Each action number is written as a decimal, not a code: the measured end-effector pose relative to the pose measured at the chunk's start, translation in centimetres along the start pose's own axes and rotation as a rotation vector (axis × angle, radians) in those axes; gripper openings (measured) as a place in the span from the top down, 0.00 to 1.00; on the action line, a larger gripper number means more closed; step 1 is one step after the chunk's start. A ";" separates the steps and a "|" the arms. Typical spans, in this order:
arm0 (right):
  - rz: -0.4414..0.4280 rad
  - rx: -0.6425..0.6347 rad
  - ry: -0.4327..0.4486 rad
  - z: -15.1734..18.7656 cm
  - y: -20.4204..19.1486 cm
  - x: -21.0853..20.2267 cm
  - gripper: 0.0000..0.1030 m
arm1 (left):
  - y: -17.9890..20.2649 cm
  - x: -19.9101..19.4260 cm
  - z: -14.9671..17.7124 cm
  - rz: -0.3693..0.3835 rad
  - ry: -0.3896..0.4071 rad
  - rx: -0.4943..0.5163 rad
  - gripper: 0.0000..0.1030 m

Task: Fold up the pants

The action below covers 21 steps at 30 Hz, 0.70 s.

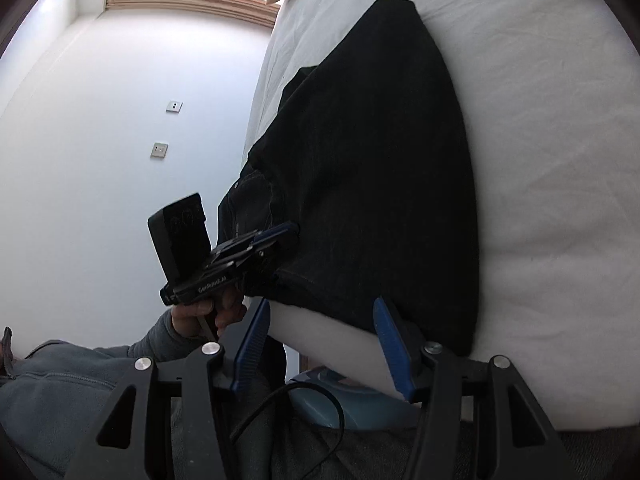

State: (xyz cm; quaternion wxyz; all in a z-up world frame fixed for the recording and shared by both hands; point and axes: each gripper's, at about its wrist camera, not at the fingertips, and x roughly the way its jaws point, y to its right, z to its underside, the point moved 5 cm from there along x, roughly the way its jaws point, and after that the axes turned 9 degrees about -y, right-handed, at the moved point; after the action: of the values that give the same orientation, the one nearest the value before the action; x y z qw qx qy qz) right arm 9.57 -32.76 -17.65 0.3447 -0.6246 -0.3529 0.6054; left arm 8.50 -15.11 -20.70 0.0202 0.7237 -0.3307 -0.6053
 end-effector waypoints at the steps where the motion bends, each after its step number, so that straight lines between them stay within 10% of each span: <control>1: 0.038 -0.021 -0.021 0.4 -0.6 0.3 0.43 | -0.2 -0.2 0.0 0.000 0.001 0.000 0.84; 13: 0.026 0.015 0.068 -7.5 -1.1 2.8 0.36 | -0.3 -0.3 0.0 0.007 0.008 0.001 0.84; 21: 0.041 0.010 0.023 -2.7 -1.8 4.4 0.36 | -0.9 -0.6 0.2 0.033 0.028 -0.013 0.84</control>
State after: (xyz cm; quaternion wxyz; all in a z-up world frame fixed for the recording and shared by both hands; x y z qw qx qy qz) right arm 12.27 -28.05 -18.33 0.3391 -0.6369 -0.3331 0.6070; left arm 8.73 -14.07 -20.63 0.0397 0.7262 -0.3384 -0.5971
